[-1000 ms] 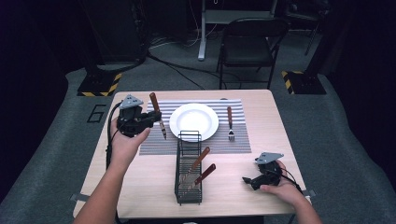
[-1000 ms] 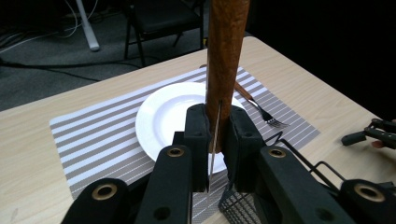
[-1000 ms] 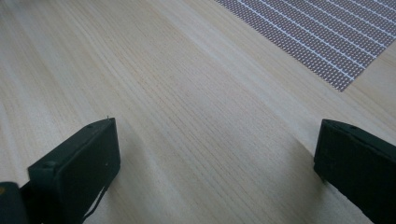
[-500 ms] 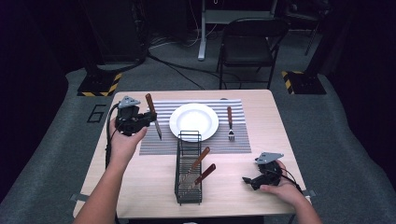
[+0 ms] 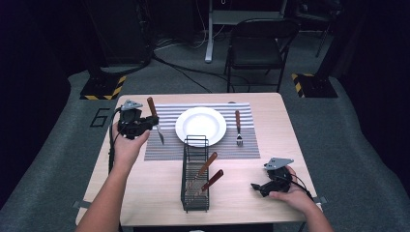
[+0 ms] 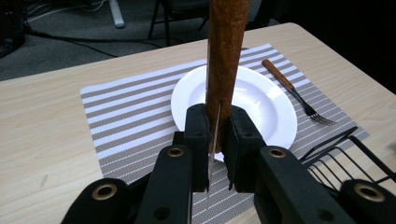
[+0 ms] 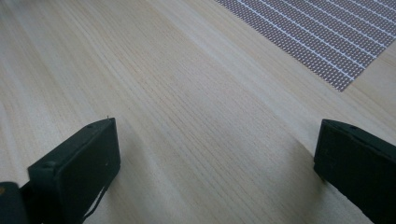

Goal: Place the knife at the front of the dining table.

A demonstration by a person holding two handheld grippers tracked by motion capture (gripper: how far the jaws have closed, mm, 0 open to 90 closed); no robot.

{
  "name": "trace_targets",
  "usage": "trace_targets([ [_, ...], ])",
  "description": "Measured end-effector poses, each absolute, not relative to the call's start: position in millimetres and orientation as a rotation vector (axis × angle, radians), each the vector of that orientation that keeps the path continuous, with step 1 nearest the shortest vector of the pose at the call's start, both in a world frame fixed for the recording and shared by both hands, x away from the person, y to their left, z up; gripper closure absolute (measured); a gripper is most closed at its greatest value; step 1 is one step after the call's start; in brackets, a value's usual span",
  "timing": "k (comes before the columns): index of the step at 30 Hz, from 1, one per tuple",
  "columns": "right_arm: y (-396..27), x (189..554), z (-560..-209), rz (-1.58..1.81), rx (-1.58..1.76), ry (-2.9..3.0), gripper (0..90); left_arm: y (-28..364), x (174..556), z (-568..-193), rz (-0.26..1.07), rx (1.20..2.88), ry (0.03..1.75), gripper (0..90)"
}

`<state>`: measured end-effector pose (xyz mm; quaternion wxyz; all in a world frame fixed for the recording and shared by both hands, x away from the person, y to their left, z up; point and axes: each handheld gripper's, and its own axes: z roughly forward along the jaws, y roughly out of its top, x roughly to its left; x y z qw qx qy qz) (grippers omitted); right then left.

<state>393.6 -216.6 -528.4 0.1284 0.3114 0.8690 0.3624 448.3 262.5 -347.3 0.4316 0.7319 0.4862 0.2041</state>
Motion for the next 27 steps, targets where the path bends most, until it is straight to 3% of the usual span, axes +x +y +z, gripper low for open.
trace_targets([
  [27,-216.7,393.7,-528.4,1.053,0.903,2.527,0.0,264.6,479.0,-384.5,0.472,1.834,1.314,80.3],
])
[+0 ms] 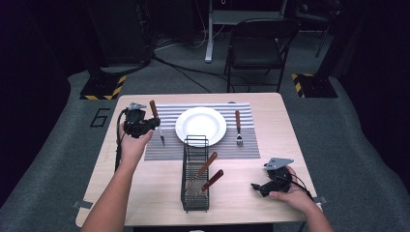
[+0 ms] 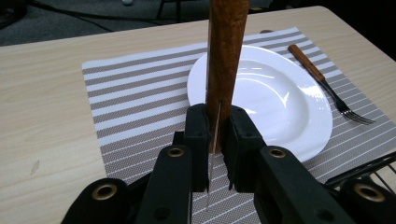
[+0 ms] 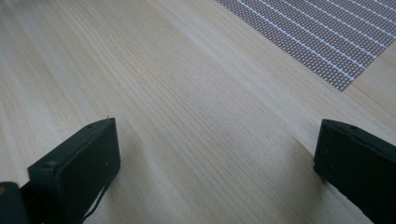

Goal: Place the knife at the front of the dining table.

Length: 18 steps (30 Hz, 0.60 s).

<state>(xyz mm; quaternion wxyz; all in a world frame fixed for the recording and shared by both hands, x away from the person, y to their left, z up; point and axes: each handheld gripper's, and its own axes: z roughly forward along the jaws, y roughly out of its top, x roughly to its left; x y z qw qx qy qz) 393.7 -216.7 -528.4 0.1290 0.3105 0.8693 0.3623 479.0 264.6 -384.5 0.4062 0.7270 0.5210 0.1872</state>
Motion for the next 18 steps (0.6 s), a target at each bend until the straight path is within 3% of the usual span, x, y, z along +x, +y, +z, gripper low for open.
trace_targets([
  [18,-216.7,393.6,-528.4,1.054,0.905,2.527,0.0,270.0,491.7,-409.8,0.459,1.854,1.393,80.3],
])
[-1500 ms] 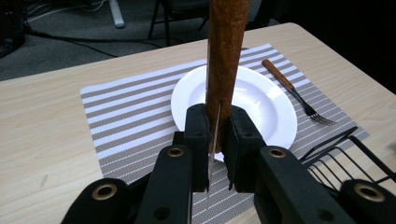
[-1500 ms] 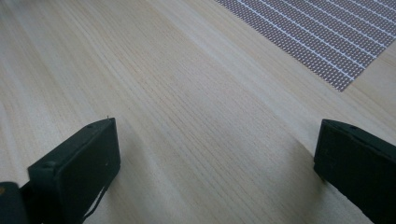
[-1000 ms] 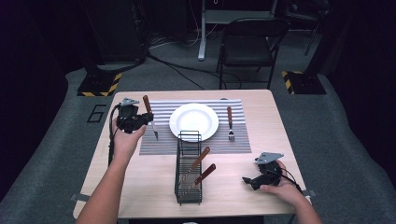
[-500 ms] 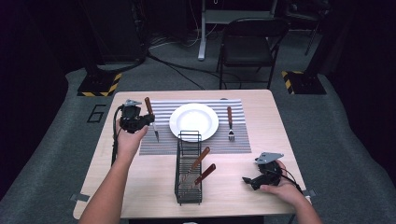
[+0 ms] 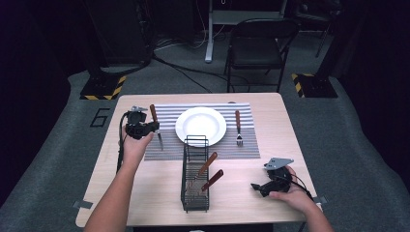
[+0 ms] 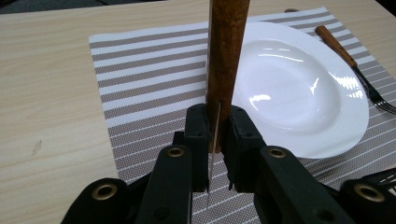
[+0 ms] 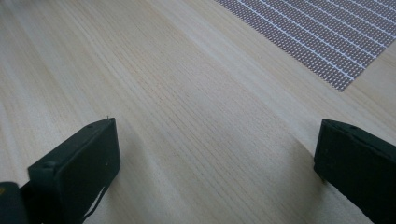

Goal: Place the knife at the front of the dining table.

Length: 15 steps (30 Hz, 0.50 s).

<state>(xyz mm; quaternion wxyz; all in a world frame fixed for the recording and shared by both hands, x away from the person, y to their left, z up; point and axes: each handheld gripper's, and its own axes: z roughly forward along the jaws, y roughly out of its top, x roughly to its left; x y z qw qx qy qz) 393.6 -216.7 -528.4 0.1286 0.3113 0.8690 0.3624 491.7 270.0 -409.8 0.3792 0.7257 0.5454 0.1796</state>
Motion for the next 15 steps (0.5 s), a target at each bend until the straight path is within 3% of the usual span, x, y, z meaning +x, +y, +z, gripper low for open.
trace_targets([
  [15,-216.7,393.8,-528.4,1.053,0.902,2.527,0.0,271.6,502.8,-420.3,0.452,1.846,1.429,80.2],
])
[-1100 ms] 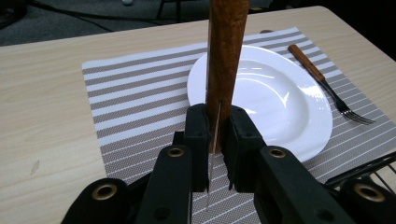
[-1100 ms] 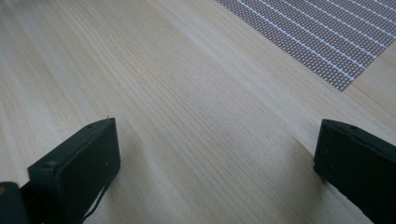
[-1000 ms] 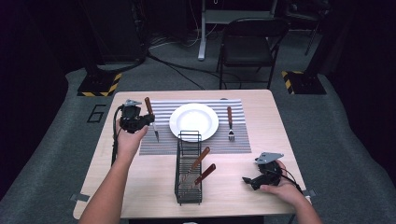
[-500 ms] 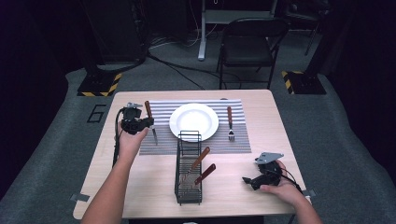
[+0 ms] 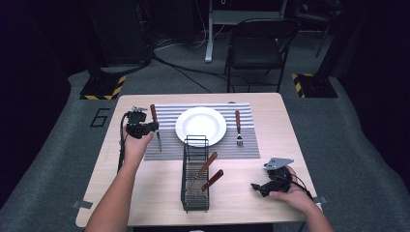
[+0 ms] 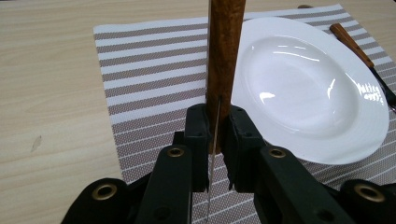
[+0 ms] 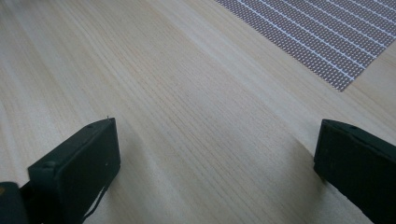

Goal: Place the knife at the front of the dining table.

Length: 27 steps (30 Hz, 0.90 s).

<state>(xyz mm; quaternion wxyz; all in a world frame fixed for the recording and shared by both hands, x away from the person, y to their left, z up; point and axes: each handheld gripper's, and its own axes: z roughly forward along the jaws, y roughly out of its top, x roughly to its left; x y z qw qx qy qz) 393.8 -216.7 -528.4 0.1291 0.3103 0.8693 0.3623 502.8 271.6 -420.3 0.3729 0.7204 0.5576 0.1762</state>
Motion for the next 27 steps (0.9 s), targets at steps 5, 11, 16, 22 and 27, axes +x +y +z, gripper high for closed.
trace_targets([
  [5,-216.7,393.6,-528.4,1.054,0.905,2.527,0.0,266.4,508.3,-422.9,0.467,1.848,1.432,80.3],
  [11,-216.7,393.7,-528.4,1.054,0.905,2.527,0.0,265.0,516.8,-426.0,0.457,1.843,1.449,80.3],
  [16,-216.7,393.7,-528.4,1.054,0.905,2.528,0.0,264.3,522.2,-430.7,0.455,1.824,1.459,80.2],
  [22,-216.7,393.8,-528.4,1.053,0.902,2.527,0.0,263.7,529.5,-436.7,0.449,1.805,1.473,80.2],
  [27,-216.7,393.7,-528.4,1.054,0.904,2.527,0.0,267.4,536.3,-443.3,0.417,1.757,1.500,80.1],
])
